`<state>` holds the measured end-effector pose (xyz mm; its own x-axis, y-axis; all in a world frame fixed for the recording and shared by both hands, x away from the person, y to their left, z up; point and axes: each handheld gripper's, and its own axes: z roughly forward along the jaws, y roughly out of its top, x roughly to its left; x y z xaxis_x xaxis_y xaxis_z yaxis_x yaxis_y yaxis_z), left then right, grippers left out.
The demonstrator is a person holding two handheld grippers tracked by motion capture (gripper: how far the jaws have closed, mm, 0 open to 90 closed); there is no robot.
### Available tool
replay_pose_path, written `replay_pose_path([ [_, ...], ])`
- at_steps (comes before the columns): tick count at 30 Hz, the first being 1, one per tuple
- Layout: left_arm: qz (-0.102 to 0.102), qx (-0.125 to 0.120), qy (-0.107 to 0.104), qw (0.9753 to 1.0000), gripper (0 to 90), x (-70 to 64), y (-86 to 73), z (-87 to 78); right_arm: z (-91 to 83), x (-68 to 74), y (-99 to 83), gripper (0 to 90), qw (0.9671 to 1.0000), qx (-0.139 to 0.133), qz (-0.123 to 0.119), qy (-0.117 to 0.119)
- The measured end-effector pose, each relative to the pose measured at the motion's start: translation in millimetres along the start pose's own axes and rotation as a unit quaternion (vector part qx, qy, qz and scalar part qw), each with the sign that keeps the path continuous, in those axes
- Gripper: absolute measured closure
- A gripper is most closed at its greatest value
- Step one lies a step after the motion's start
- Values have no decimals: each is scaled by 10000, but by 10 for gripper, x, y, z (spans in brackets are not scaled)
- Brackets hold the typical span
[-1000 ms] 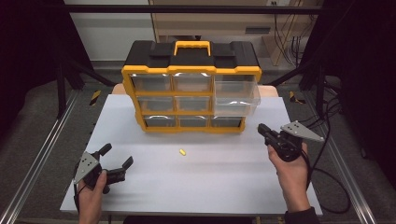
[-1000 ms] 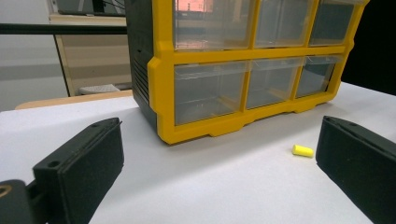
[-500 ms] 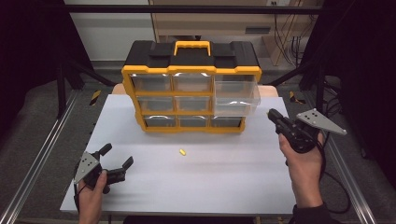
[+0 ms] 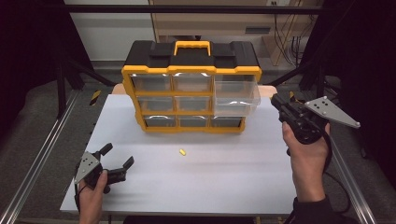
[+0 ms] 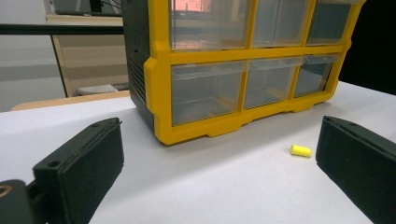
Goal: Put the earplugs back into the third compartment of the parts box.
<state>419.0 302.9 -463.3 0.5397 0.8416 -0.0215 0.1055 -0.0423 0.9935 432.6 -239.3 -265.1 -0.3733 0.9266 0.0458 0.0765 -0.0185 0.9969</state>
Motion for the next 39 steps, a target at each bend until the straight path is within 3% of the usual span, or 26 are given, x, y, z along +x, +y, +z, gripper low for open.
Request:
replay_pose_path([
  [15, -7, -17, 8, 10000, 8, 1, 4, -4, 158, 214, 222, 869, 9992, -300, -109, 232],
  [31, 12, -20, 10, 10000, 8, 7, 6, -3, 458, 338, 234, 857, 9991, -85, -191, 370],
  [39, -12, -24, 10, 10000, 8, 10, 6, -4, 564, 376, 225, 688, 9990, 95, -238, 375],
])
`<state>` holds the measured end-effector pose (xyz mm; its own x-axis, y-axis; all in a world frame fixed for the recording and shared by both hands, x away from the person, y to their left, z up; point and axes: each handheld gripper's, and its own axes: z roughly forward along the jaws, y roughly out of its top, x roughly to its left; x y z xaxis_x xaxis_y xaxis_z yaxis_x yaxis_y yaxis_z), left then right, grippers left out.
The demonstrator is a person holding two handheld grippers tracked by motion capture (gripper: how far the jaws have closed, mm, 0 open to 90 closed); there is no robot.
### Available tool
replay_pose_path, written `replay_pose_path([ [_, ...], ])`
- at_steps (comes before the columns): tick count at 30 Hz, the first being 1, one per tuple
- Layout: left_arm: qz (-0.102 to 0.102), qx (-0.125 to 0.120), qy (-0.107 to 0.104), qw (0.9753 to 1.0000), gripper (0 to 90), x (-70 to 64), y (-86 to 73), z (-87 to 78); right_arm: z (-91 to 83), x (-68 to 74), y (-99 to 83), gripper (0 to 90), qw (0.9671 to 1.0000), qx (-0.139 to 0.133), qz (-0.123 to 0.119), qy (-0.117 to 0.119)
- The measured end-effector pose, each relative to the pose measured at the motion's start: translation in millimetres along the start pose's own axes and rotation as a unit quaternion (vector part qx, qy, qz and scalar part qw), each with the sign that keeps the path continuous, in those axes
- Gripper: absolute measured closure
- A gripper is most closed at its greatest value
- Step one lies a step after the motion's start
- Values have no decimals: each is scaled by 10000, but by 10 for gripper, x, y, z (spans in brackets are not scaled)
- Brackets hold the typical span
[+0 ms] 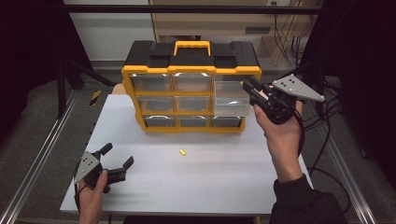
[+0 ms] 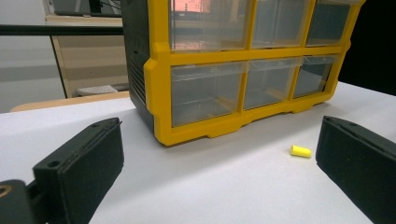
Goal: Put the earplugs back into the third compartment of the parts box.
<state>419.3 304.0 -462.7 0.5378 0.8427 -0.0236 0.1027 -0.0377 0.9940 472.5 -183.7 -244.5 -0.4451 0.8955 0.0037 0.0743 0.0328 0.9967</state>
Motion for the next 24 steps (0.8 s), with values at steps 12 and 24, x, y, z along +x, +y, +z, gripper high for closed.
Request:
replay_pose_path([
  [12, 25, 10, 1, 10000, 8, 0, 0, 1, -41, -20, 4, 477, 9999, 6, 36, -121],
  [24, 3, 4, 1, 10000, 8, -3, -2, 1, -272, -71, -182, 63, 9996, 6, 46, -294],
])
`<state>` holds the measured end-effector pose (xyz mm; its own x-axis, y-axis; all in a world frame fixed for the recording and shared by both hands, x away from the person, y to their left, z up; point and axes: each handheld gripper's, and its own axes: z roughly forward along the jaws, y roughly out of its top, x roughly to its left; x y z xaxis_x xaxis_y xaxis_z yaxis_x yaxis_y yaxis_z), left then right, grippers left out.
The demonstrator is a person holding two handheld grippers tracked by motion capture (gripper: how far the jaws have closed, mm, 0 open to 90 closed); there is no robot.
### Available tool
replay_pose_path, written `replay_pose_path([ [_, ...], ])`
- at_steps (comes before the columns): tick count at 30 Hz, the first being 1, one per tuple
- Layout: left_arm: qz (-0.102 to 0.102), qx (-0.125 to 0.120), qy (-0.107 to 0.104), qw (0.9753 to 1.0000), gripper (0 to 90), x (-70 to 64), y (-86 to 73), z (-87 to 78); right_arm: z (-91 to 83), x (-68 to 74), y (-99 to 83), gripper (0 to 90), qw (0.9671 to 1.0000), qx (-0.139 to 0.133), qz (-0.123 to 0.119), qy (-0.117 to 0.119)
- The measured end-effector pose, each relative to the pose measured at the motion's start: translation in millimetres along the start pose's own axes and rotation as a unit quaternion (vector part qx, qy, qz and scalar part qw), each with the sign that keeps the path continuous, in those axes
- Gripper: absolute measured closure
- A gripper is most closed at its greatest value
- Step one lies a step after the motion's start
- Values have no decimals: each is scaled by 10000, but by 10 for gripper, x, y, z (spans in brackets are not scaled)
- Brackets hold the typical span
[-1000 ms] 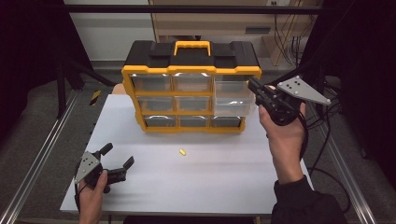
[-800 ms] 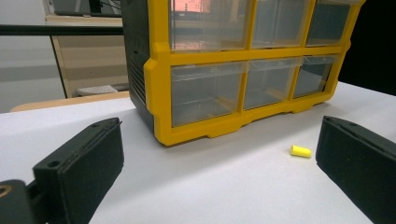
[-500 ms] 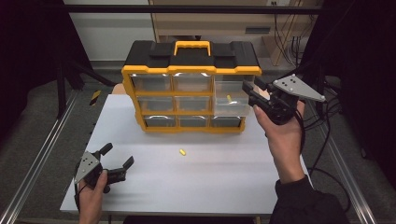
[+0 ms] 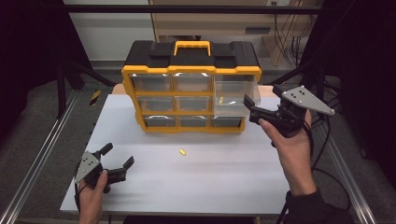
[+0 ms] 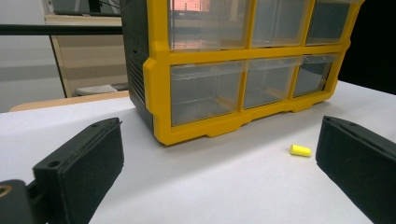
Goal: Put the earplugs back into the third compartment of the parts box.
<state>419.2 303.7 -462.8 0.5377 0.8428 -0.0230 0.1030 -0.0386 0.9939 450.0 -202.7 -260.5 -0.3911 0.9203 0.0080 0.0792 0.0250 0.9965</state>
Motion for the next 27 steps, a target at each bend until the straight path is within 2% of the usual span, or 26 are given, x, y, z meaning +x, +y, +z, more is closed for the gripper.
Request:
replay_pose_path([
  [6, 19, 6, 7, 10000, 8, 1, -1, 1, -93, -17, -254, 48, 9998, 165, -109, 0],
  [10, 7, 5, -3, 10000, 8, -5, -1, 0, -103, -23, -452, 48, 9997, 241, 12, 21],
  [14, 2, -1, 0, 10000, 8, -2, -1, -3, -73, -7, -663, 47, 9989, 460, 39, 41],
  [27, 3, -18, 1, 10000, 8, 1, 2, -8, 9, 107, -1022, 46, 9961, 842, 154, 235],
])
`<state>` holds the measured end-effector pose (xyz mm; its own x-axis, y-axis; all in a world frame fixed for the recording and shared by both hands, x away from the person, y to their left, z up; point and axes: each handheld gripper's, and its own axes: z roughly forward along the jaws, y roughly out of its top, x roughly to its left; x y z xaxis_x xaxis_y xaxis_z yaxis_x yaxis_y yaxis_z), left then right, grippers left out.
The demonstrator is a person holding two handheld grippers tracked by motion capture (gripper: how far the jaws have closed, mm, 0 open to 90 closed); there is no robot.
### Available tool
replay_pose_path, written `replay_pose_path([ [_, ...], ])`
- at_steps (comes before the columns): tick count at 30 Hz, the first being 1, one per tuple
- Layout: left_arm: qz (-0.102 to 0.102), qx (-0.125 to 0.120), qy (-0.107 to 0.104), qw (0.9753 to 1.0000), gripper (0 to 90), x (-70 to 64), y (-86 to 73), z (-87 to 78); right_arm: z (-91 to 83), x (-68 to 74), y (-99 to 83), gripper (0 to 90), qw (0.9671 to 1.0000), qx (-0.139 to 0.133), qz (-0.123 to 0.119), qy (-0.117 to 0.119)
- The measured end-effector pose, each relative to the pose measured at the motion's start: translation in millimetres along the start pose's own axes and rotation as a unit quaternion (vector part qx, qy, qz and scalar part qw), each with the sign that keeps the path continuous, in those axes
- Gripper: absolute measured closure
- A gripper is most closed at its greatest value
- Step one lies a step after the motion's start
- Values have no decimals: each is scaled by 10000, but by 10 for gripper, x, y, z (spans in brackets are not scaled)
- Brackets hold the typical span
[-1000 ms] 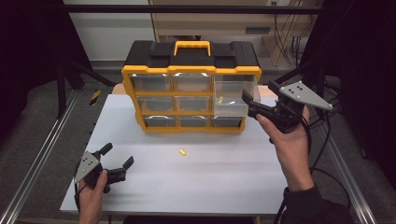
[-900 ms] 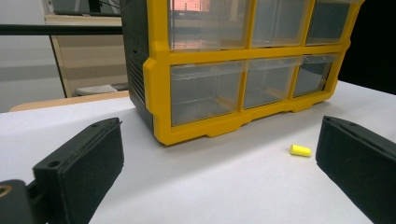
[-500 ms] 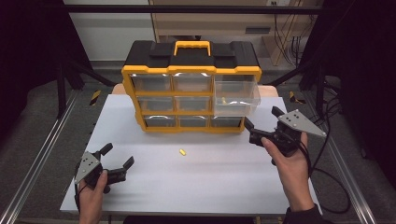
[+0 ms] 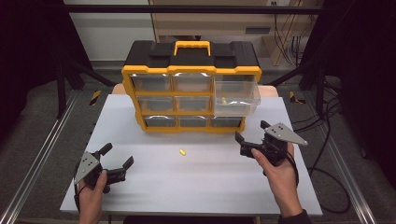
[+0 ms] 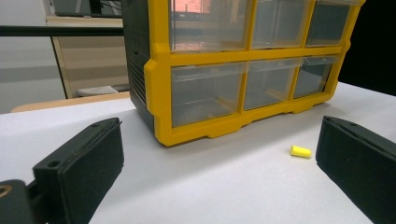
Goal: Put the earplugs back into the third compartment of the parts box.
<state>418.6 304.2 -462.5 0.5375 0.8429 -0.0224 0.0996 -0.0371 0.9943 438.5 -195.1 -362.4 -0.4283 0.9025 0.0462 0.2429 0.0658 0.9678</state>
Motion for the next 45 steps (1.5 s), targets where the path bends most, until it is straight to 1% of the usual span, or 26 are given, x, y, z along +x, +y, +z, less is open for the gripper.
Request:
replay_pose_path([
  [4, 1, -1, -8, 10000, 8, -1, 0, 0, 57, 32, -93, 47, 9999, 138, 36, 41],
  [6, -2, -5, -6, 10000, 7, -1, 1, -1, 108, 70, -158, 47, 9996, 243, 37, 105],
  [17, 2, -8, -4, 10000, 7, 1, 1, -2, 265, 192, -316, 48, 9983, 505, 18, 284],
  [21, 5, -11, -5, 10000, 7, 0, 1, -3, 326, 237, -355, 49, 9975, 605, 31, 354],
  [23, 4, -13, -5, 10000, 7, 1, 1, -4, 376, 284, -384, 50, 9967, 680, 19, 435],
  [29, 4, -15, -4, 10000, 8, 2, 2, -3, 453, 358, -428, 50, 9955, 793, 10, 526],
  [34, -2, -19, 1, 10000, 7, 6, 2, -6, 527, 449, -485, 50, 9939, 895, -42, 638],
  [40, 8, -25, -10, 10000, 7, 2, 4, -4, 590, 514, -516, 50, 9924, 1009, -82, 698],
  [41, 7, -27, -10, 10000, 7, 3, 4, -4, 603, 533, -518, 50, 9921, 1026, -44, 724],
  [45, 3, -25, -8, 10000, 8, 5, 3, -3, 657, 587, -535, 50, 9909, 1098, -114, 768],
])
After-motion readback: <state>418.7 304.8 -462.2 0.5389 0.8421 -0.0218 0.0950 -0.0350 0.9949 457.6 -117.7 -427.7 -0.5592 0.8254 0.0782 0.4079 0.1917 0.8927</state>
